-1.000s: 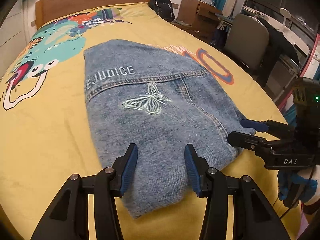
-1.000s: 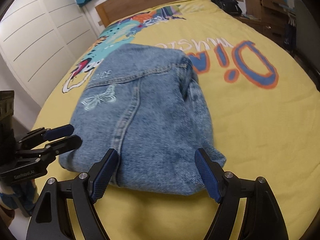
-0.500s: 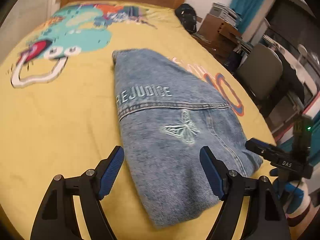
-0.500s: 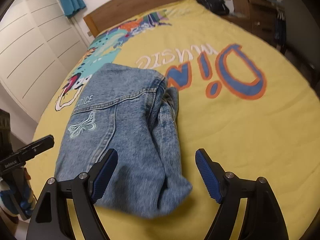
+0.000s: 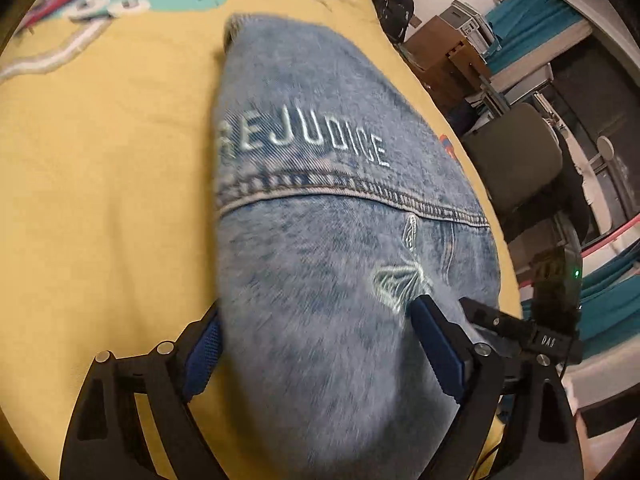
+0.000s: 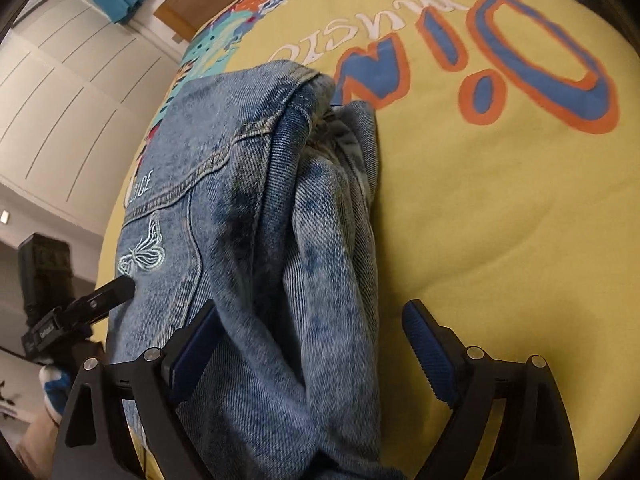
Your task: Fold large clothes
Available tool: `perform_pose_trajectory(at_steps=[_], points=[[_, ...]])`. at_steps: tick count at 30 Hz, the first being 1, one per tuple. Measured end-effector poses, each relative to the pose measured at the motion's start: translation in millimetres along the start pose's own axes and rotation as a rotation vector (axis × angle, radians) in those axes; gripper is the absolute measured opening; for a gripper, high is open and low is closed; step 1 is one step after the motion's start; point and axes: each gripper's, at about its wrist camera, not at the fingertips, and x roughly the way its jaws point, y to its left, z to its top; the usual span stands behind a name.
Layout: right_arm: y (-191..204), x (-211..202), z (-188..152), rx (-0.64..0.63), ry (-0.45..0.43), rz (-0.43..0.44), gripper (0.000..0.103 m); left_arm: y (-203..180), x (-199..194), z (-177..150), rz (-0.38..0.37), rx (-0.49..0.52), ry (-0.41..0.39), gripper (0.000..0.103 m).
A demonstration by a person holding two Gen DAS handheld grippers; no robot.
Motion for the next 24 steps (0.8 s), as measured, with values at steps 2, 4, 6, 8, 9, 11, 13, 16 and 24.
perform_pose_trajectory(at_steps=[2,4,6,8,9,11,13,16,24], points=[[-1.7,2.2,2.5,-0.006,0.008,0.040,0.070,3.0,3.9,4.5,-0.038,-0.020,0.006,0.082],[-7.1,4.2,5.7,0.037,0.029,0.152,0.045,9.0,-1.7,9.2,-0.081,-0.039,-0.009,0.068],[-7.4,4.8,7.9,0.029,0.027,0.174,0.036,15.5,-11.7,10.8,-0.120,-0.056,-0.031,0.049],[-6.8,2.7,8.4,0.040,0.009,0.214,0.029,20.6,-24.1,12.6,-0.138,-0.061,-0.048,0.041],[-5.1,1.4,9.2,0.036,0.000,0.220,0.026,20.0,-31.9,14.2,-0.134,-0.046,-0.057,0.039],[5.3,-4.1,10.7,0.005,-0.027,0.223,0.023,15.4,-46.3,17.7,-0.126,-0.006,-0.078,0.037],[18.5,-11.2,12.7,-0.032,-0.051,0.230,0.021,12.5,-68.7,21.2,-0.117,0.035,-0.111,0.036],[43.3,-17.7,14.1,-0.065,-0.091,0.279,0.020,18.2,-105.0,25.0,-0.111,0.057,-0.162,0.036],[117.2,9.9,10.6,-0.123,-0.102,0.398,0.020,63.7,-173.7,-0.5,-0.052,0.039,-0.216,0.037]])
